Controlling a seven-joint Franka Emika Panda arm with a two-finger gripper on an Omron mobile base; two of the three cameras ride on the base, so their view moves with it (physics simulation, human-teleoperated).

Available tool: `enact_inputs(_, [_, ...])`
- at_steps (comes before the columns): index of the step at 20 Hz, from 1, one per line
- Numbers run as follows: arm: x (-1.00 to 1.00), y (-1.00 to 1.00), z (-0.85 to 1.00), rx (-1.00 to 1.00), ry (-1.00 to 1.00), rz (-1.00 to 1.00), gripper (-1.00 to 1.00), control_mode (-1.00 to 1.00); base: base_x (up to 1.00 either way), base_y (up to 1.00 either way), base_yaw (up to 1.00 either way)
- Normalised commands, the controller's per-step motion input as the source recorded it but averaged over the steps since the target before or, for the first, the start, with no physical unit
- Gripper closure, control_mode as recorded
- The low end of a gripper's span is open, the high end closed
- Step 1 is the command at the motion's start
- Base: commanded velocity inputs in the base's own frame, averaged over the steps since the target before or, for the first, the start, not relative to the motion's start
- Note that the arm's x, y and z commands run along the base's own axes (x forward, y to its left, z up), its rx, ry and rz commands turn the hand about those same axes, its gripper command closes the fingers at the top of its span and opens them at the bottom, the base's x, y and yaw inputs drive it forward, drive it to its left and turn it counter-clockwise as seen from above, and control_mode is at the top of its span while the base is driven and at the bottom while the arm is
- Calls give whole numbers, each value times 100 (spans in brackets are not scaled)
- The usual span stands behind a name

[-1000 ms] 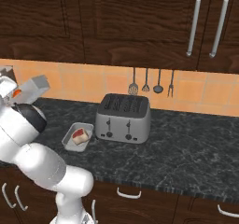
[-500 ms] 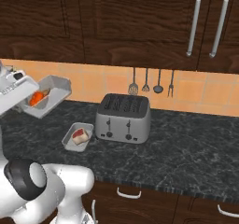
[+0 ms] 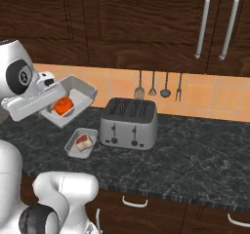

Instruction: Take the meat container that has the steak and place it on the second highest rack of the freezer. Then take the vegetable container that has the squash and sweet potato and place it on the highest rack of the freezer.

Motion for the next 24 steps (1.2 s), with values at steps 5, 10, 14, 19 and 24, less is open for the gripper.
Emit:
enact_inputs(5, [-11,-4,0,1,0,1,100,100,-20,0,-1])
enact_inputs(10, [0,0,0,0,0,0,100,100,-97,4,-52])
enact_inputs(14, [0,0,0,0,0,0,100,100,-45,18,-93])
enact_inputs(19, [0,0,0,0,0,0,100,100,-12,4,-98])
enact_inputs(24, [0,0,0,0,0,0,100,100,0,-11,-93])
